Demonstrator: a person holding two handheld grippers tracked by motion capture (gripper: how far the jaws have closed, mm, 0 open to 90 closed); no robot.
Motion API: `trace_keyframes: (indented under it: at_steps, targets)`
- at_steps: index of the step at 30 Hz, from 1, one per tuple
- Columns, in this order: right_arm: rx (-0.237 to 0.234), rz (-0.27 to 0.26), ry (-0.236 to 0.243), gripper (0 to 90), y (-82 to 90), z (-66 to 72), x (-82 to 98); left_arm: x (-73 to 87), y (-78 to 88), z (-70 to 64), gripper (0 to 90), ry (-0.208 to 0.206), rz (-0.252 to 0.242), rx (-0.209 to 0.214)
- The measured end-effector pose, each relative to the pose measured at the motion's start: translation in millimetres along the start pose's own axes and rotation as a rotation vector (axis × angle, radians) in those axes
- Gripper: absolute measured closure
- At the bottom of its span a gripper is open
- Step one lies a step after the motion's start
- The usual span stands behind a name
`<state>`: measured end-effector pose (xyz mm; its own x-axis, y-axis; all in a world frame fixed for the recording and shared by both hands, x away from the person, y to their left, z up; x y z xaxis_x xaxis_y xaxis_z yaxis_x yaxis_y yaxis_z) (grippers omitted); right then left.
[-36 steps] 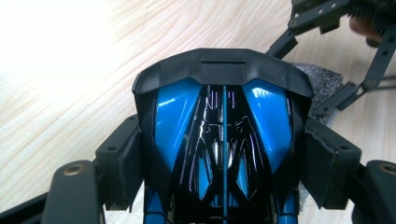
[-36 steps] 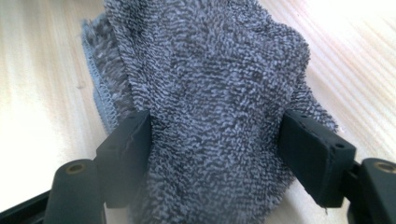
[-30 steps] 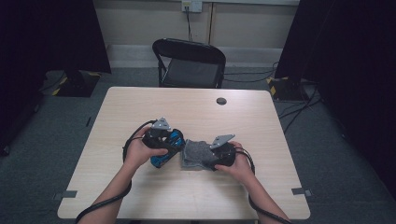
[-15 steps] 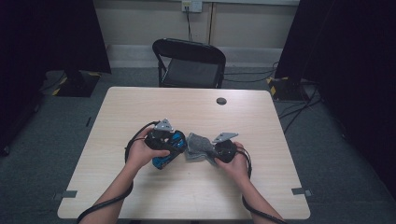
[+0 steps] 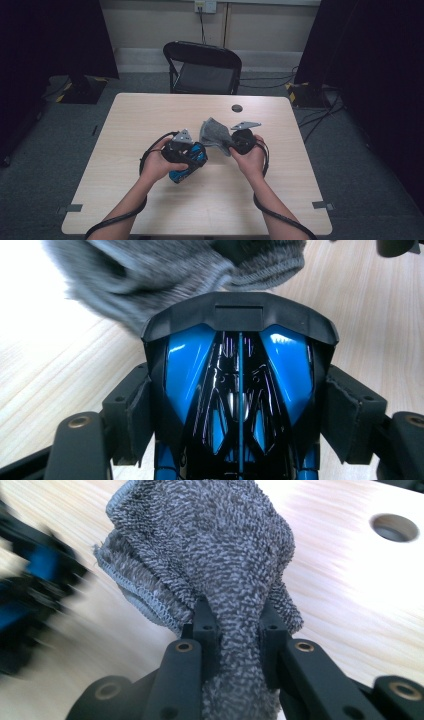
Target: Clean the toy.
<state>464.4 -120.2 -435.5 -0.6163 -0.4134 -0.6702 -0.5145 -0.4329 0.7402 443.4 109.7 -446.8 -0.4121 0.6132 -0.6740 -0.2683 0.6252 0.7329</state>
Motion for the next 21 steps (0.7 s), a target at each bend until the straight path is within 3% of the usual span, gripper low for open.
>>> trace_keyframes:
  at_steps: [2, 5, 7, 12, 21]
  targets:
    - [-0.037, -0.016, 0.019, 76.1, 0.9, 9.8, -4.6, 0.0, -2.1, 1.6, 25.6, 0.016, 0.003, -0.013]
    - [-0.083, -0.017, 0.055, 76.1, 1.4, 24.3, -5.1, 2.2, -2.3, 8.4, 25.6, 0.029, 0.022, -0.067]
    - [-0.102, -0.010, 0.071, 76.2, 0.7, 30.0, -2.6, 4.7, -1.2, 12.7, 25.6, 0.056, 0.015, -0.062]
    - [-0.158, 0.002, 0.092, 76.2, 0.0, 35.9, 4.1, 8.4, 1.2, 19.0, 25.6, 0.070, 0.017, -0.091]
    - [-0.191, -0.015, 0.116, 76.3, 10.0, 40.4, 13.6, 8.0, -0.9, 19.5, 25.6, 0.066, 0.030, -0.091]
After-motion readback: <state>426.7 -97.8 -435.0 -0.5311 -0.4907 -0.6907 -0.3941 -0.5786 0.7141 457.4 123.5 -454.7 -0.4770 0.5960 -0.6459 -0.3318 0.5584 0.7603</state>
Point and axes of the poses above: each handheld gripper's, and its own axes: y roughly backward along the jaws, x roughly out of its underside, z roughly to its left, the point moved 1 cm from there along -y, roughly forward along the jaws, and after that the axes turned 7 degrees about z, right-handed, at the moved point
